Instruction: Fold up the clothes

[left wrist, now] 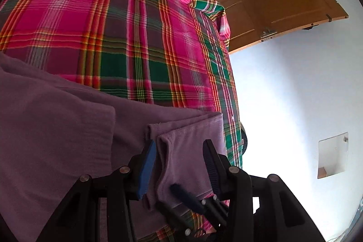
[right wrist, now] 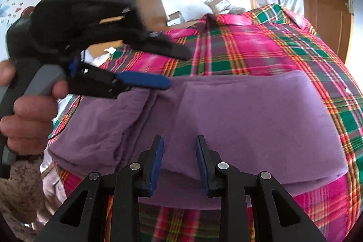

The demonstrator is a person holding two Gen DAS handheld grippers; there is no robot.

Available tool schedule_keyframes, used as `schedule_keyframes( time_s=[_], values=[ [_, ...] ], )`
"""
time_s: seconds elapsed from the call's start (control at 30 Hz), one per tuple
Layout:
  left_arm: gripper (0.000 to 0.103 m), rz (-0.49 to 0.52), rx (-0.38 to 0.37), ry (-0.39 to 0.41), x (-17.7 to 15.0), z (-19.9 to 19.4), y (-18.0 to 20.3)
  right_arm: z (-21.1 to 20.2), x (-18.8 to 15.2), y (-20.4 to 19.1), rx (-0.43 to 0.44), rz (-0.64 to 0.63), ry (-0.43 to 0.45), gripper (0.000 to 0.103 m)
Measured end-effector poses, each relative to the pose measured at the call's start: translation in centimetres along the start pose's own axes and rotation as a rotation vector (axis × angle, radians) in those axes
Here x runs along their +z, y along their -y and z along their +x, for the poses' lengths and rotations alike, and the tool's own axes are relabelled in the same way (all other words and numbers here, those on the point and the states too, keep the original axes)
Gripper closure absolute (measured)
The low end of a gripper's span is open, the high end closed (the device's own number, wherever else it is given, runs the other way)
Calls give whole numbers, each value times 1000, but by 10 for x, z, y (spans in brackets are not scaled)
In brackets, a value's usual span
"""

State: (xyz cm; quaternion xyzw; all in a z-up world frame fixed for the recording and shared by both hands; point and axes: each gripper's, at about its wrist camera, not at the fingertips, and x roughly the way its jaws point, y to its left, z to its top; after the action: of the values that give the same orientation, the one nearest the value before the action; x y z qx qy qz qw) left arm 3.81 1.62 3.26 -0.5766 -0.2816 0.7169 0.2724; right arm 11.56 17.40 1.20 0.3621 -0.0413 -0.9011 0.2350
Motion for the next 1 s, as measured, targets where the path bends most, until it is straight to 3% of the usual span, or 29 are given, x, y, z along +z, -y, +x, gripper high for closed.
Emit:
schedule_keyframes(
  time_s=[0.3,0.47,0.8,0.87,1.0],
  values=[
    [60,31,-7,-20,3,12,11,6,-6,-8,-24,-25,-28,73],
    [60,37,48,-50,4,29,11,6,-11,-17,-61,-71,-25,73],
    [60,50,80,-62,4,36,14,7,-13,-14,-69,-60,-18,76],
    [64,38,84,-66,4,37,11,7,-13,-15,-73,-58,-16,81],
    [89,21,62,-62,7,39,8,8,-12,-15,-91,-56,-13,91]
  ],
)
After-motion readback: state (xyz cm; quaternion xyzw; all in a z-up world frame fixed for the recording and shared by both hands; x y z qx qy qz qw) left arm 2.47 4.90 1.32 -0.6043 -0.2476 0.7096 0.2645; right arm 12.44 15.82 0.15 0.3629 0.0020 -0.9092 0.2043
